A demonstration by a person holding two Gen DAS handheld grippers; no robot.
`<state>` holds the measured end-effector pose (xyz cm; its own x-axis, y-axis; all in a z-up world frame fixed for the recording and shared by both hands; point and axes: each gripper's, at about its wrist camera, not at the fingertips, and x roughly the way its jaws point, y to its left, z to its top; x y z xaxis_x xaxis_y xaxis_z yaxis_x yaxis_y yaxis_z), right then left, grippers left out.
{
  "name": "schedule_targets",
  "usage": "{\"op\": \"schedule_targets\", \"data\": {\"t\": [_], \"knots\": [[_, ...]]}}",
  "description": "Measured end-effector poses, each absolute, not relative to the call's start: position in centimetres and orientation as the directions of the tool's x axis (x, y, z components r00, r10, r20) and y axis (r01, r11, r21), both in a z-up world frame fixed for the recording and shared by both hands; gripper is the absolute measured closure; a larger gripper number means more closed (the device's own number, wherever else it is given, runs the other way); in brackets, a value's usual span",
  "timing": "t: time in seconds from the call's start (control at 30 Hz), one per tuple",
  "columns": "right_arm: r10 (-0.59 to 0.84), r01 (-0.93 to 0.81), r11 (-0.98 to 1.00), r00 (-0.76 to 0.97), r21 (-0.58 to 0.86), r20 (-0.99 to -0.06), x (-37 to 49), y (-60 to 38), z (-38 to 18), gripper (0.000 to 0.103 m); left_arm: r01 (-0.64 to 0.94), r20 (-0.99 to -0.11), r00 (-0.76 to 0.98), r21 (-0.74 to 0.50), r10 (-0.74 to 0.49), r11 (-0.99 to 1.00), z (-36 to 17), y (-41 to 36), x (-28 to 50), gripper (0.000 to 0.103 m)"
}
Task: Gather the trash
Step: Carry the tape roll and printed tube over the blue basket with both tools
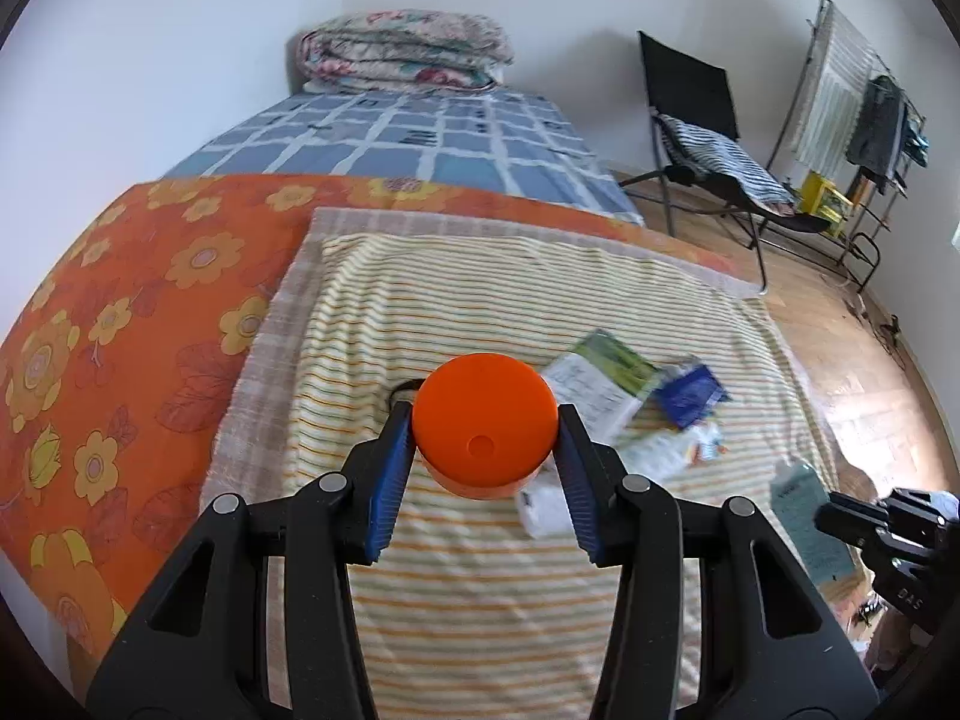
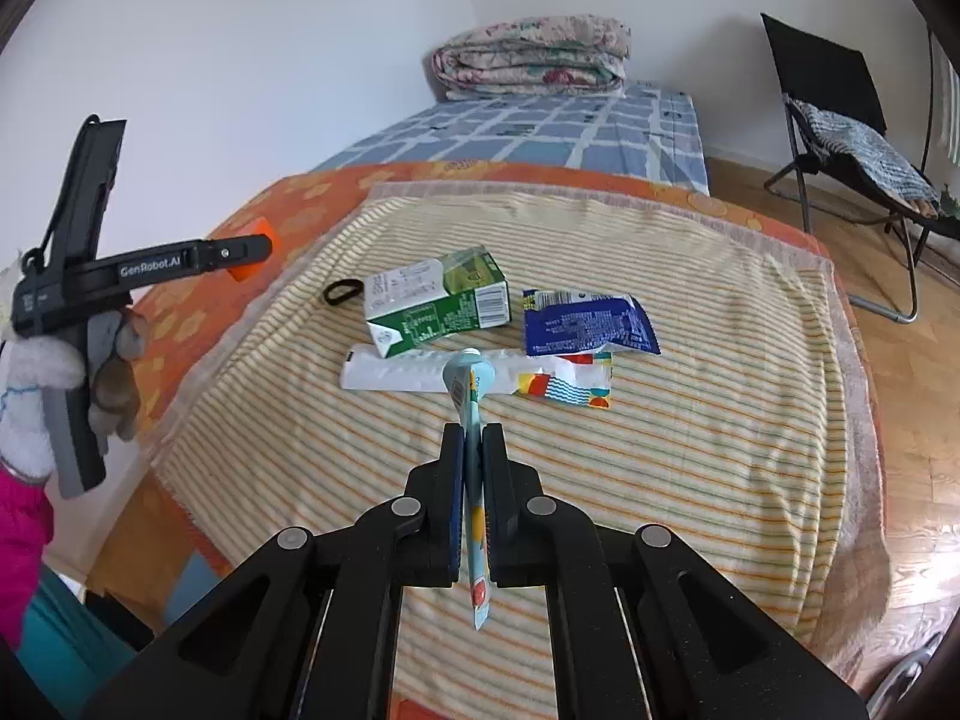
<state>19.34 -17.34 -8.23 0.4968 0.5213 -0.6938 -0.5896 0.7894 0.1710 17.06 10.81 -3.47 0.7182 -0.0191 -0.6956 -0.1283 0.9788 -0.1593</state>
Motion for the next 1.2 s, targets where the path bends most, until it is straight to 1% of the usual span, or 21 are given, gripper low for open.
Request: {"op": "schedule_targets", "data": {"t": [0.3,0.53,0.8,1.2], "knots": [[0.538,-0.620,0.772,0.517,0.142,-0.666,15.4,-18.1,-6.5,0.099,-0.018,-0.693,0.717,-0.124,-0.073,0.992,-2.9,5.5,12.4,0.056],[0.545,-0.643,0.756,0.517,0.121,-0.660,12.3,-19.1,-6.1,0.099,0.038,-0.703,0.702,-0.125,-0.115,0.991,-3.5,2.9,7.7,0.056],[0.538,-0.644,0.754,0.497,0.125,-0.681,9.8,-19.6,-7.4,0.099,0.057,-0.721,0.680,-0.130,-0.134,0.990,-4.8,1.2,3.6,0.056],[0.560,-0.653,0.735,0.431,0.184,-0.708,4.5,-20.1,-10.1,0.099,0.065,-0.773,0.616,-0.147,-0.156,0.987,-8.1,-0.2,-0.7,0.056]]}}
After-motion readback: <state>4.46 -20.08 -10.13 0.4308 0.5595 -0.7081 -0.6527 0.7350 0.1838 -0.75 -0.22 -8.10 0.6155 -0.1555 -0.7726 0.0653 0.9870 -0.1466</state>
